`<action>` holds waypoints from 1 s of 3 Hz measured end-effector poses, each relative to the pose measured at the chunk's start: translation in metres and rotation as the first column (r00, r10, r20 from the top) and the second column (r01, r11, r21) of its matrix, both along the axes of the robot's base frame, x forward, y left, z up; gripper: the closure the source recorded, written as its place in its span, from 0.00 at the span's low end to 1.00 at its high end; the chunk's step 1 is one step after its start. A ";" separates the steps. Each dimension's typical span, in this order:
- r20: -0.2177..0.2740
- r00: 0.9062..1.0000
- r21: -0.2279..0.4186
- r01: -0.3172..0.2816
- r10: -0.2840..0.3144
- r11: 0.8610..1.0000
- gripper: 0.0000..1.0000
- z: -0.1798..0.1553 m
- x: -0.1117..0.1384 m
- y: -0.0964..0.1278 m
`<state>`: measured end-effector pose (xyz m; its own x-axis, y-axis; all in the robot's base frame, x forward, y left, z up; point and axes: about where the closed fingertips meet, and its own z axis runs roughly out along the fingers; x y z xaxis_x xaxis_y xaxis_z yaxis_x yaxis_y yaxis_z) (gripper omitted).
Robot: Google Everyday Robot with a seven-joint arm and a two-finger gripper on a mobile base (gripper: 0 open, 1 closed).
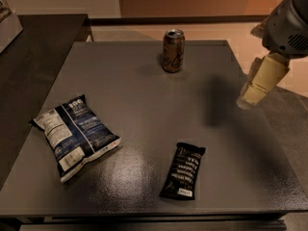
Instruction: Move orange can near blue chip bag
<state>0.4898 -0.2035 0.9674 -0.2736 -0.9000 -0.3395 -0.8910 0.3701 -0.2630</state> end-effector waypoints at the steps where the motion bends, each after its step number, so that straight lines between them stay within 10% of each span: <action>1: 0.036 0.998 0.068 0.046 -0.048 0.997 0.00 -0.007 0.033 0.011; 3: 0.054 0.984 0.198 0.157 -0.170 0.968 0.00 -0.023 0.102 0.027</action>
Offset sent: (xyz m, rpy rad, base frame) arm 0.1158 0.0246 -0.0209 0.2226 -0.1070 -0.1945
